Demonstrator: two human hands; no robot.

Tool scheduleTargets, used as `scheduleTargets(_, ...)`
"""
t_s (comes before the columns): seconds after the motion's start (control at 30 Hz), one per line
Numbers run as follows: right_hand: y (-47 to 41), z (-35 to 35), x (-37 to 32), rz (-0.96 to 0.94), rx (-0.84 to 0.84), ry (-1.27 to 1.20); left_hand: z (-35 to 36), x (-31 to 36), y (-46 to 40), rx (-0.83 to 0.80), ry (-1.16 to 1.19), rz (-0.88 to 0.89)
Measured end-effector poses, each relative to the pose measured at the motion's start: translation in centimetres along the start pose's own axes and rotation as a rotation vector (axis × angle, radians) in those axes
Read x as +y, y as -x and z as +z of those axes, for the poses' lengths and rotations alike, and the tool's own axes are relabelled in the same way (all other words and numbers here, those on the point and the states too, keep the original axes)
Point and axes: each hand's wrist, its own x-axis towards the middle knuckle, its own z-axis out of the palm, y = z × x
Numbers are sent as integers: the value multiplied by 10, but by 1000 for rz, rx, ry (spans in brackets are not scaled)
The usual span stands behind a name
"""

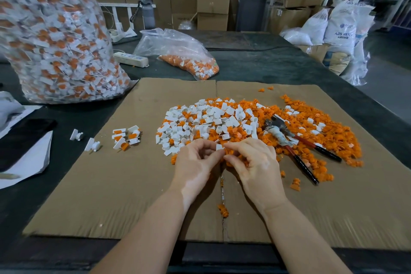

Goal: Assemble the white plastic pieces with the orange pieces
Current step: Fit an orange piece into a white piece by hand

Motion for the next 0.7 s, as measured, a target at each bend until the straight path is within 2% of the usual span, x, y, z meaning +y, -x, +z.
scheduleTargets(0.17, -3, -6, 1, 61, 46, 74, 0, 0, -2, -6, 20, -27)
scheduleTargets(0.27, -12, -20, 14, 282, 110, 218, 1, 0, -3, -2, 27, -38)
scheduleTargets(0.33, -18, -34, 33, 527, 0, 388, 1, -1, -3, 4, 2, -32)
scheduleTargets(0.4, -23, -47, 51, 740, -226, 548, 2, -1, -4, 15, -10, -23)
scheduleTargets(0.47, -26, -54, 64, 855, -410, 603, 2, -2, -5, 19, -8, -24)
scheduleTargets(0.57, -30, -56, 70, 844, -505, 662, 3, -2, -7, 24, 12, -37)
scheduleTargets(0.7, -32, -53, 71, 746, -397, 705, 2, -4, -8, 48, 24, -58)
